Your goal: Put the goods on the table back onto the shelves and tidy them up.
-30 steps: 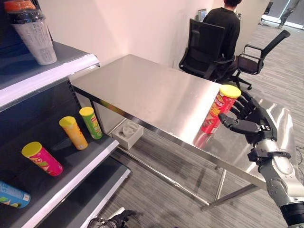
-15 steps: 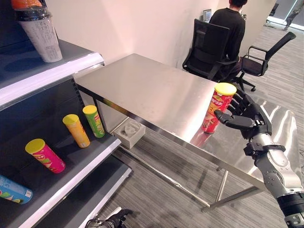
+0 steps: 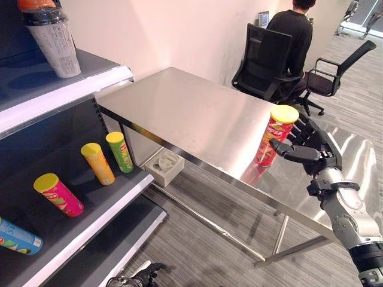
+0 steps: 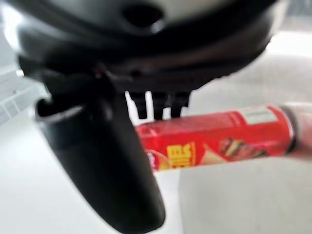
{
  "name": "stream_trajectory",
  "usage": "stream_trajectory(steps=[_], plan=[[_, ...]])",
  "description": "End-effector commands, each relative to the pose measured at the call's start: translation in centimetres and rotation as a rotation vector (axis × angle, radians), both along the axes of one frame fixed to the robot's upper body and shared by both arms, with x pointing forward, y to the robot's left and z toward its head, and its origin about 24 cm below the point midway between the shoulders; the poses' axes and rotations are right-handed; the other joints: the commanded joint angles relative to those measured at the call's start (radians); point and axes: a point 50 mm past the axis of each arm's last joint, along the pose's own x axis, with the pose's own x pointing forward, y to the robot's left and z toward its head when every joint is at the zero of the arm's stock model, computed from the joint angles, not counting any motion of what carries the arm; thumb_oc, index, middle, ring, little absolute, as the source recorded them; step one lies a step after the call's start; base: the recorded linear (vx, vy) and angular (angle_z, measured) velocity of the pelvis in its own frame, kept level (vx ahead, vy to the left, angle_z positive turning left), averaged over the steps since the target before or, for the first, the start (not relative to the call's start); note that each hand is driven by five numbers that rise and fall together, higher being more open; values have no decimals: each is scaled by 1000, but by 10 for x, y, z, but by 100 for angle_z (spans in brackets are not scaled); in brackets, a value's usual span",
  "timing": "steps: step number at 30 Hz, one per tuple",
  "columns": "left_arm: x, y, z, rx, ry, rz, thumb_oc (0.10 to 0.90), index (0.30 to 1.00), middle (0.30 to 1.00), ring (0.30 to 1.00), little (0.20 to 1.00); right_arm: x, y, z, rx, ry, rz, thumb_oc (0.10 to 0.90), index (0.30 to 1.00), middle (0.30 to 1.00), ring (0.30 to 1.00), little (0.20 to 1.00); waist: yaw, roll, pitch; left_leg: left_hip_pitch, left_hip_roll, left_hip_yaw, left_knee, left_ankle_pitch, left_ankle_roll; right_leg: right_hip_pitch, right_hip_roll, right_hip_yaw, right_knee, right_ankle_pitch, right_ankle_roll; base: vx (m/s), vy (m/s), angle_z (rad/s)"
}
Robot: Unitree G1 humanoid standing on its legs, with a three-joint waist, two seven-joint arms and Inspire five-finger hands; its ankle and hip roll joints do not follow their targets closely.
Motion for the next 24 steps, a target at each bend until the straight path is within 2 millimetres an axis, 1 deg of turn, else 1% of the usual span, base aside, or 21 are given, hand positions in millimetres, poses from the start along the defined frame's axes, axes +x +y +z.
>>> stream_trajectory(steps=[1,12,18,24], plan=[[15,-7,3,5,-45,-44,800,900,900,900,900,-6,-15,77,-84,-320,-51,800,900,900,900,900,14,-12,-48,18,-65,28,4,-60,72,-5,0,25,101,-145,16,0,0,0],[16,-6,3,9,-48,-46,800,900,900,900,900,-13,-18,74,-96,-323,-75,800,900,900,900,900,5,-12,-46,21,-63,35,4,-63,73,-8,3,32,95,-143,16,-2,0,0],[15,-4,3,10,-46,-31,800,900,900,900,900,-11,-15,75,-90,-325,-61,800,900,900,900,900,10,-14,-46,22,-64,34,4,-65,73,-5,3,30,94,-143,16,0,0,0],[14,-5,3,3,-41,-23,800,900,900,900,900,-3,-12,80,-77,-327,-43,800,900,900,900,900,16,-17,-46,22,-64,31,4,-63,73,-4,2,27,94,-142,16,0,0,0]])
